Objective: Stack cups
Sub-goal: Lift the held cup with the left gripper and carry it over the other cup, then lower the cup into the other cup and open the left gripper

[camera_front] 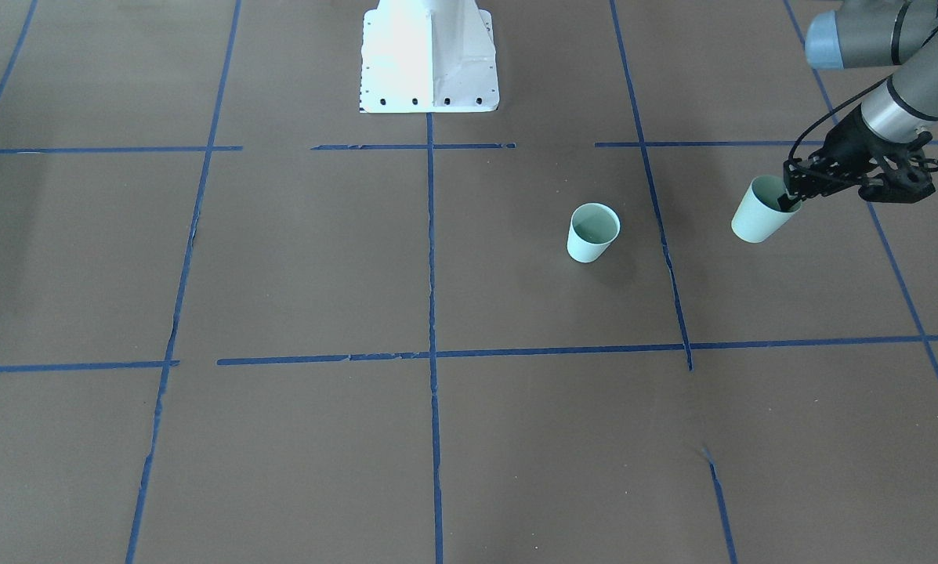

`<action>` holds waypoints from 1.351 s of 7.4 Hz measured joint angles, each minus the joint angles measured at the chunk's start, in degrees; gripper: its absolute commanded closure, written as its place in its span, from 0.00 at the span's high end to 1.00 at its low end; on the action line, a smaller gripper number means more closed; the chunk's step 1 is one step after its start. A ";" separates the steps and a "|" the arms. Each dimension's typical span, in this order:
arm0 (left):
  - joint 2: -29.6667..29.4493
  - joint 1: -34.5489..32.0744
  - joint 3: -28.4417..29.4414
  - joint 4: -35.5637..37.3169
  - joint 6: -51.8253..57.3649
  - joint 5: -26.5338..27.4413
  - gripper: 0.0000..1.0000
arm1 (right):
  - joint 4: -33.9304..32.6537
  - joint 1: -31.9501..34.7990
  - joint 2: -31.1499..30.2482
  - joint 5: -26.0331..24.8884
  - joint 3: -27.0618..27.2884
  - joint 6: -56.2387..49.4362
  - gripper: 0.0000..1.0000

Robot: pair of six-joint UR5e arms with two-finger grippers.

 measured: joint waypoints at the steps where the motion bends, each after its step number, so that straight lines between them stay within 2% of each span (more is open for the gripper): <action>1: -1.14 -0.44 -4.27 6.66 -0.22 -0.02 0.00 | -0.01 0.00 0.00 0.00 0.00 0.02 1.00; 3: -10.65 0.47 -8.33 22.64 -2.99 0.14 0.00 | 0.01 0.00 0.00 0.00 0.00 0.03 1.00; 4: -15.65 2.81 -8.53 27.57 -6.78 0.32 0.00 | -0.02 -0.02 0.00 0.00 0.00 0.00 1.00; 7: -25.02 10.02 -4.10 30.53 -15.60 0.50 0.00 | -0.03 -0.01 0.00 0.00 0.00 -0.02 1.00; 10: -26.49 11.87 -0.93 28.93 -16.15 0.51 0.00 | 0.00 0.00 0.00 0.00 0.00 -0.03 1.00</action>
